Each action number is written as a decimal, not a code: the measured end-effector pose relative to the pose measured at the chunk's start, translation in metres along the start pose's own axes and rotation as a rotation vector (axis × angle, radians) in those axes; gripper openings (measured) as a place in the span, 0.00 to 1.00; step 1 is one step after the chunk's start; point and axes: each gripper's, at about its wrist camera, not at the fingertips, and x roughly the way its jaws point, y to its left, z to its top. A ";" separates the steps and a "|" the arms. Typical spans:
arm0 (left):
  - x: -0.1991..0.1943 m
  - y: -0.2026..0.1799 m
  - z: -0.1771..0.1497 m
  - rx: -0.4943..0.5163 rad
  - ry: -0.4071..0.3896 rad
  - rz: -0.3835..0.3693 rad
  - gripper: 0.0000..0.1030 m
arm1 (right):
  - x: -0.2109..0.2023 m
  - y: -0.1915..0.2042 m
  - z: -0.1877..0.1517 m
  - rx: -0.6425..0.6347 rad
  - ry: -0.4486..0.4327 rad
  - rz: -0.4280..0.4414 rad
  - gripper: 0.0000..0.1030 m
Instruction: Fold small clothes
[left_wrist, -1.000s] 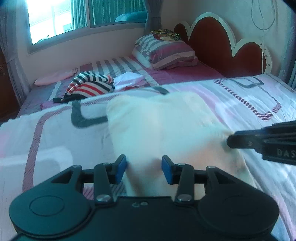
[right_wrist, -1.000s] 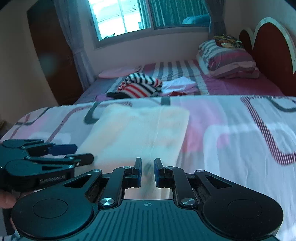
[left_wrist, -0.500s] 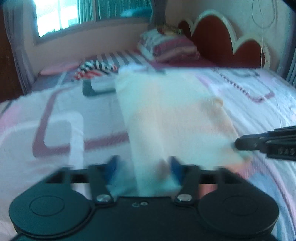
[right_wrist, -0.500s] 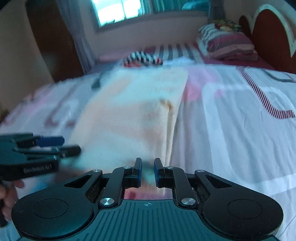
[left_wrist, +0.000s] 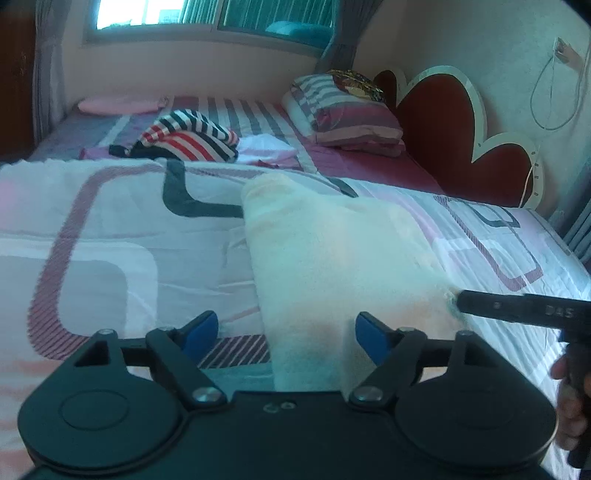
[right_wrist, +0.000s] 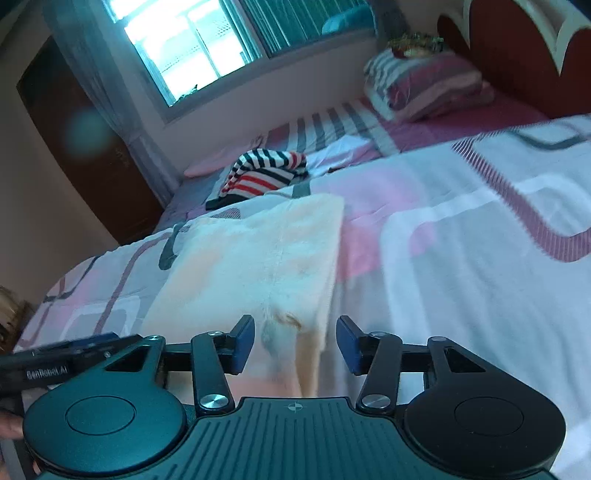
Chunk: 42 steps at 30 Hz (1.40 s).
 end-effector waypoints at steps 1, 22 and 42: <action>0.004 0.001 0.000 0.001 0.011 -0.003 0.72 | 0.005 0.000 0.000 -0.003 0.005 0.000 0.41; 0.040 0.032 0.011 -0.224 0.123 -0.188 0.75 | 0.028 -0.070 0.011 0.336 0.108 0.215 0.56; 0.055 -0.010 0.026 -0.039 0.100 -0.077 0.40 | 0.045 -0.012 0.014 0.019 0.151 0.139 0.36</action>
